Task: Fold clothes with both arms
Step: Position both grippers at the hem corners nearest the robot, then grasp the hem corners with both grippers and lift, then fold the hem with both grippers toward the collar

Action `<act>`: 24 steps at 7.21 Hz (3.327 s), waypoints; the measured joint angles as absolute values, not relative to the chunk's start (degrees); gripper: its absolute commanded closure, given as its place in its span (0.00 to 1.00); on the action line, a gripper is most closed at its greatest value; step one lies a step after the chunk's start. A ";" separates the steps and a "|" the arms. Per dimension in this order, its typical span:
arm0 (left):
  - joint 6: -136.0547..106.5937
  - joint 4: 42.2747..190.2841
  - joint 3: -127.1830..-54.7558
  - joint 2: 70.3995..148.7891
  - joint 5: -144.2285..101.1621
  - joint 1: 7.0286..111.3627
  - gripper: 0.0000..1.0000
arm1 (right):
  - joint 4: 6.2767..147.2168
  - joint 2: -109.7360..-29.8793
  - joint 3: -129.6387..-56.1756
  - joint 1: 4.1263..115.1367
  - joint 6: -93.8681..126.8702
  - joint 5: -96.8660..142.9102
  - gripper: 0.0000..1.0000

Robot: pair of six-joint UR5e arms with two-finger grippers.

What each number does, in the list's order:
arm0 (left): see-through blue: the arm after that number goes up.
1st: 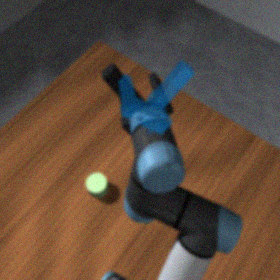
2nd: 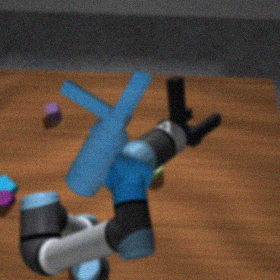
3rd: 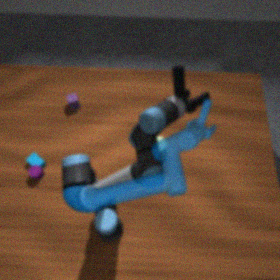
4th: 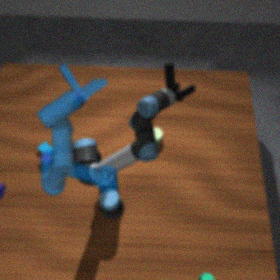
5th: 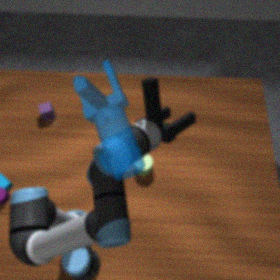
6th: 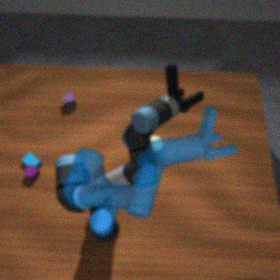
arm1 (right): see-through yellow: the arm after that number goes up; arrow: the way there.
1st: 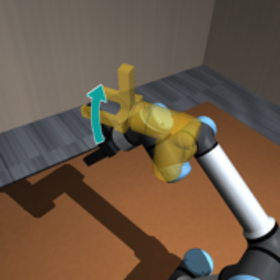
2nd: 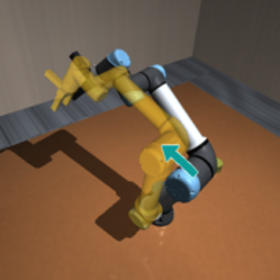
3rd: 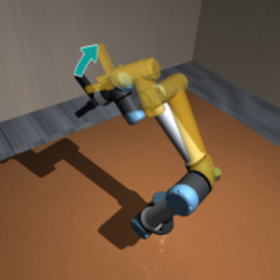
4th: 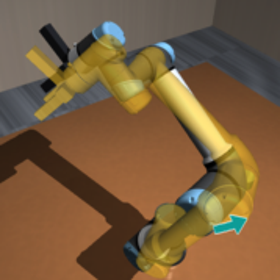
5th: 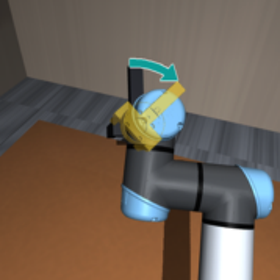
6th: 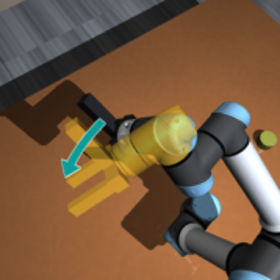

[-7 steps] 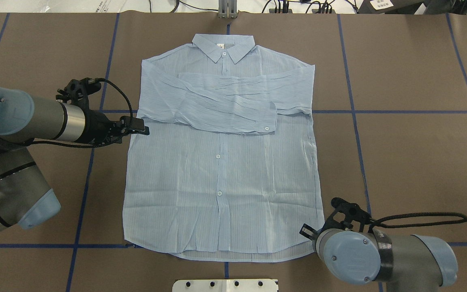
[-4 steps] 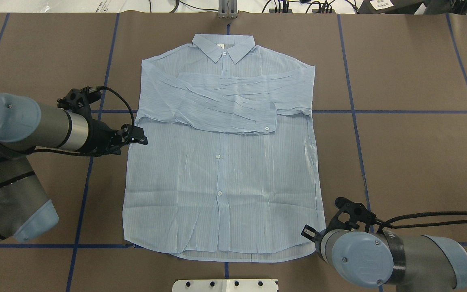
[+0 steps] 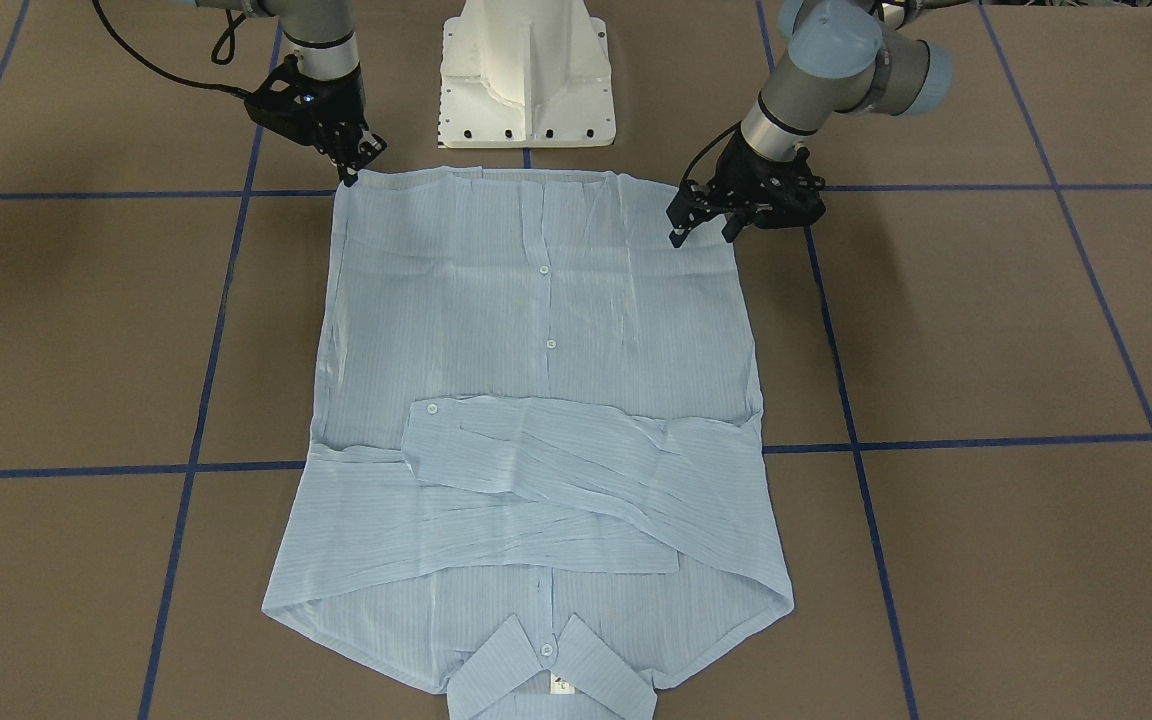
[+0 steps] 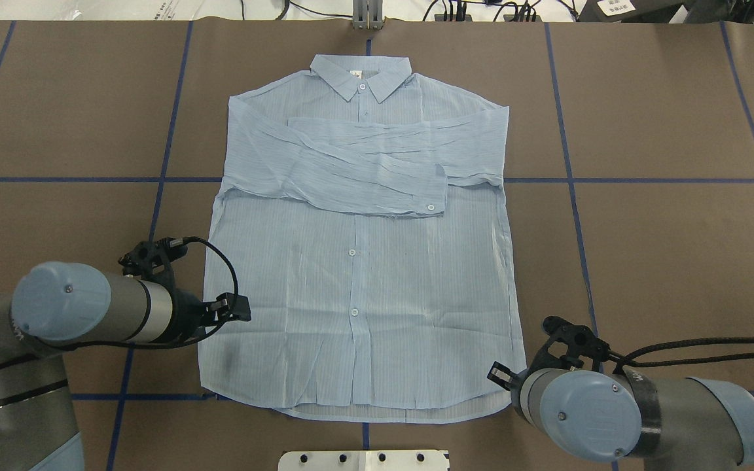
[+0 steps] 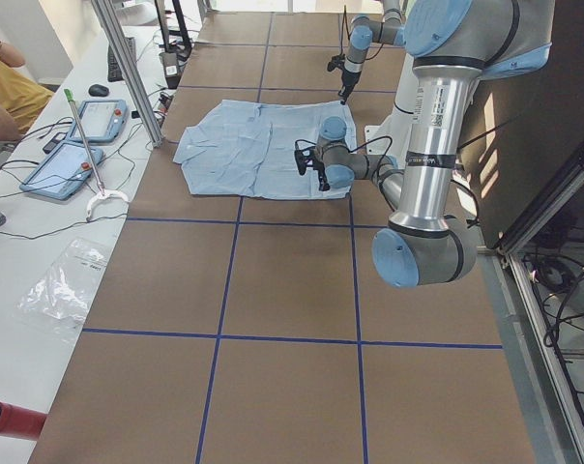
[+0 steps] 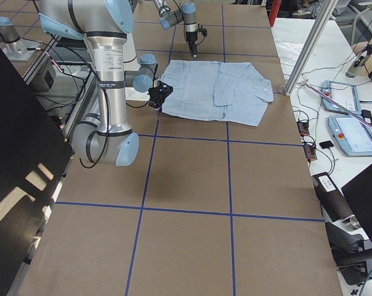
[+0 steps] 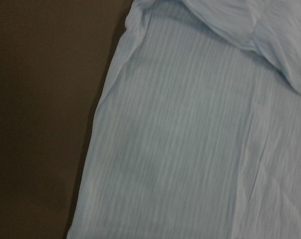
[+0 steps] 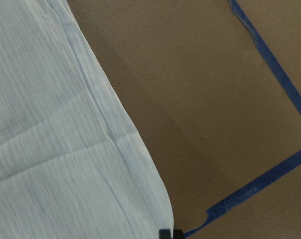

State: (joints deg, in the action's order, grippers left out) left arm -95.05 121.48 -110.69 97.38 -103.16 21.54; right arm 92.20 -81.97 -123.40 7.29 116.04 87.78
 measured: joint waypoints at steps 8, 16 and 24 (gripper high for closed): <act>-100.45 113.83 -114.38 95.25 -101.31 14.45 1.00 | 92.20 -81.97 -123.09 7.13 116.10 87.78 1.00; -100.21 109.22 -124.54 98.00 -104.04 23.38 1.00 | 92.62 -81.71 -129.36 15.02 116.28 86.53 1.00; -95.06 109.37 -112.97 109.04 -111.96 45.47 1.00 | 92.56 -71.50 -123.88 35.54 108.74 89.38 1.00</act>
